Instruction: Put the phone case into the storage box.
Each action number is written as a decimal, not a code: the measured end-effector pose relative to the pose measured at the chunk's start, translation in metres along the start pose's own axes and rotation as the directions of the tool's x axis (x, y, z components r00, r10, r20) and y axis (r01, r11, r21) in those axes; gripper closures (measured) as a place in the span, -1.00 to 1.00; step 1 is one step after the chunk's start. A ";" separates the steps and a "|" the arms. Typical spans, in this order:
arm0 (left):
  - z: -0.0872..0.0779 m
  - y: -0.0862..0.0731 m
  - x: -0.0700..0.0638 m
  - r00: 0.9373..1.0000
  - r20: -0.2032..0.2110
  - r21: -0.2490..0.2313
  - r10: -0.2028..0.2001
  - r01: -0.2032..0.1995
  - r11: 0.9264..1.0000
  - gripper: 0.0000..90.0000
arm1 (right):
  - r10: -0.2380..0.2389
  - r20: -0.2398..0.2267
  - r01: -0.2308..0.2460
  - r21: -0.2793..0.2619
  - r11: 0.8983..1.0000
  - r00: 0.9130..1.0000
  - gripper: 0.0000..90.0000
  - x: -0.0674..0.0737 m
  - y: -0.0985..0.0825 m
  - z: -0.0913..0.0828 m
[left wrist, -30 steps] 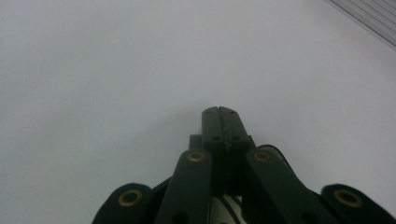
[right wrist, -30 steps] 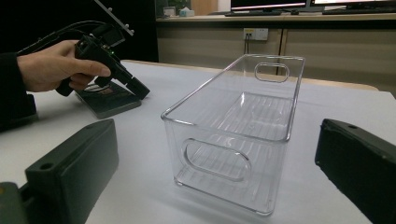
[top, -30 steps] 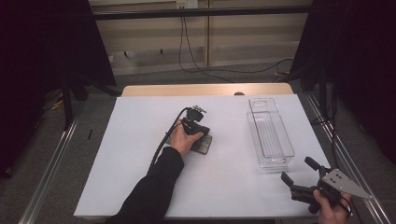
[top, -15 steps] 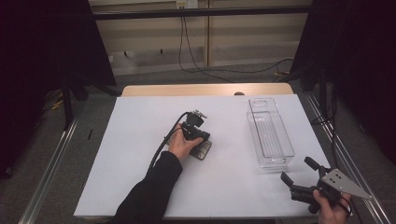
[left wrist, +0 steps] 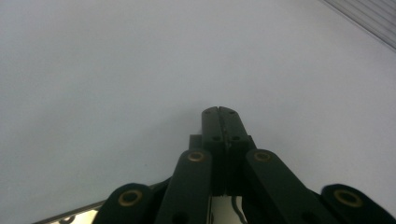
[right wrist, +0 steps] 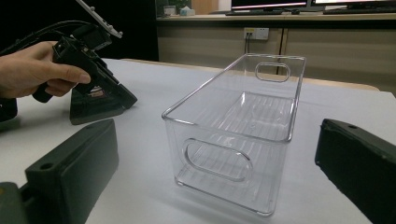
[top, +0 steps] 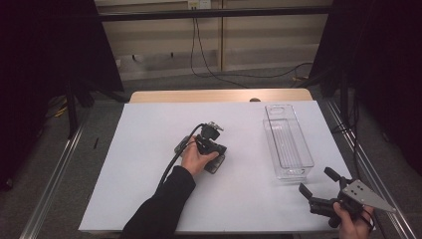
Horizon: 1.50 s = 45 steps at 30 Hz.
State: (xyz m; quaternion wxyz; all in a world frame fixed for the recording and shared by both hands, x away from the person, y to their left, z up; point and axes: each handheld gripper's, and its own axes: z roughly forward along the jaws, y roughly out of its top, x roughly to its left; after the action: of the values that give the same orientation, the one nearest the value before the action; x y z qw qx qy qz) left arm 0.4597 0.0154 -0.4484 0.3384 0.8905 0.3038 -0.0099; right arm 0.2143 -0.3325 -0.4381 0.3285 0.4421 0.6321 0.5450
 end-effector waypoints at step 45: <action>-0.024 -0.036 -0.024 0.996 0.075 0.040 0.042 -0.045 0.998 1.00 | 0.002 0.002 -0.002 0.001 1.000 1.000 -1.00 0.000 0.000 0.000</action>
State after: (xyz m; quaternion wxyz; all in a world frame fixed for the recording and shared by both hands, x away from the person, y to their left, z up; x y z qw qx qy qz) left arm 0.4158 0.0382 -0.4455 0.3308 0.9029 0.2714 -0.0420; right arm 0.2141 -0.3325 -0.4381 0.3284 0.4434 0.6316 0.5447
